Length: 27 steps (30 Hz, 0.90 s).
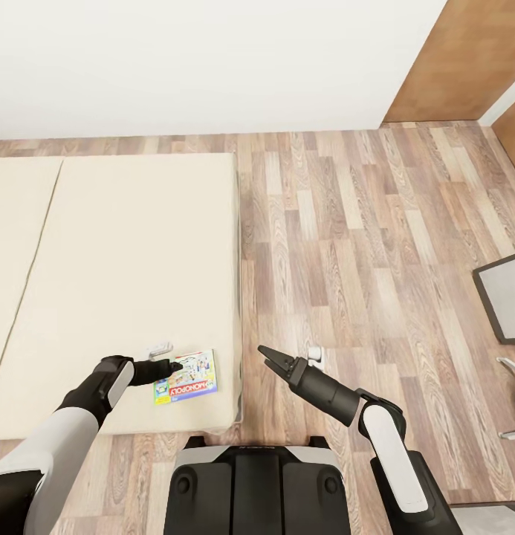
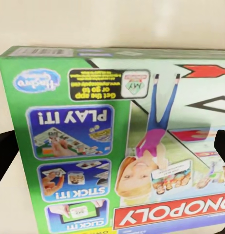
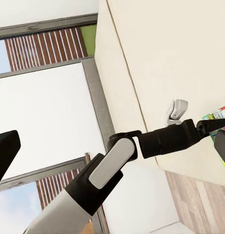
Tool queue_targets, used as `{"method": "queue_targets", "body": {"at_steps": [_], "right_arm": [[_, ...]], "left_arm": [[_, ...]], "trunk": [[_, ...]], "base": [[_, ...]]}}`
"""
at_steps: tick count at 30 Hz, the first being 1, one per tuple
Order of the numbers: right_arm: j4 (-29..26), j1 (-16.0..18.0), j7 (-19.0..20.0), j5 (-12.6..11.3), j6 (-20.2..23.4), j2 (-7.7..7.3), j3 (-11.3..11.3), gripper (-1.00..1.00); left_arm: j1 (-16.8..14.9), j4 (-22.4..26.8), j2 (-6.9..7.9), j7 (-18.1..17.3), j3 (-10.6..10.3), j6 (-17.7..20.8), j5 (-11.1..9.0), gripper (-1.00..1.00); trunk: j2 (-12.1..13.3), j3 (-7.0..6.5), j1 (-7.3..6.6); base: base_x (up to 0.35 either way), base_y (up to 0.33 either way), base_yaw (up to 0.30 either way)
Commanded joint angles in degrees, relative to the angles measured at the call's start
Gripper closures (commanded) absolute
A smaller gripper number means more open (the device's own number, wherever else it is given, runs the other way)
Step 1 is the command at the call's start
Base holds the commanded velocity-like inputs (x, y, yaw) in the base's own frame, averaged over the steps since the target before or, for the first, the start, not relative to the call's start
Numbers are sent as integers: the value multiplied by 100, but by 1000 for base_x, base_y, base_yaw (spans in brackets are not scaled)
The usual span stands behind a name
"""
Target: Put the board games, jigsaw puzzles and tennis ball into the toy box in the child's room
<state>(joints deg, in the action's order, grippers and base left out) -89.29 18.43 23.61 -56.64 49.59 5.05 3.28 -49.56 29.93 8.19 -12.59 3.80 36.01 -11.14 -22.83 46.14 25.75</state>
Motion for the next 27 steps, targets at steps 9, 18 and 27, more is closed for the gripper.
{"method": "queue_targets", "body": {"at_steps": [9,18,27], "right_arm": [[-1,2,19,13,24,5,-7,-100],[-1,2,21,13,24,5,-7,-100],[-1,2,21,13,24,5,-6,-100]], "left_arm": [[-1,4,-2,-15,25,38,-11,-100],[-1,5,-2,-15,25,38,-11,-100],[-1,5,-4,-15,25,38,-11,-100]], "trunk": [[-9,6,3],[-9,6,3],[-9,6,3]], "base": [[0,0,0],[0,0,0],[0,-111,0]]}}
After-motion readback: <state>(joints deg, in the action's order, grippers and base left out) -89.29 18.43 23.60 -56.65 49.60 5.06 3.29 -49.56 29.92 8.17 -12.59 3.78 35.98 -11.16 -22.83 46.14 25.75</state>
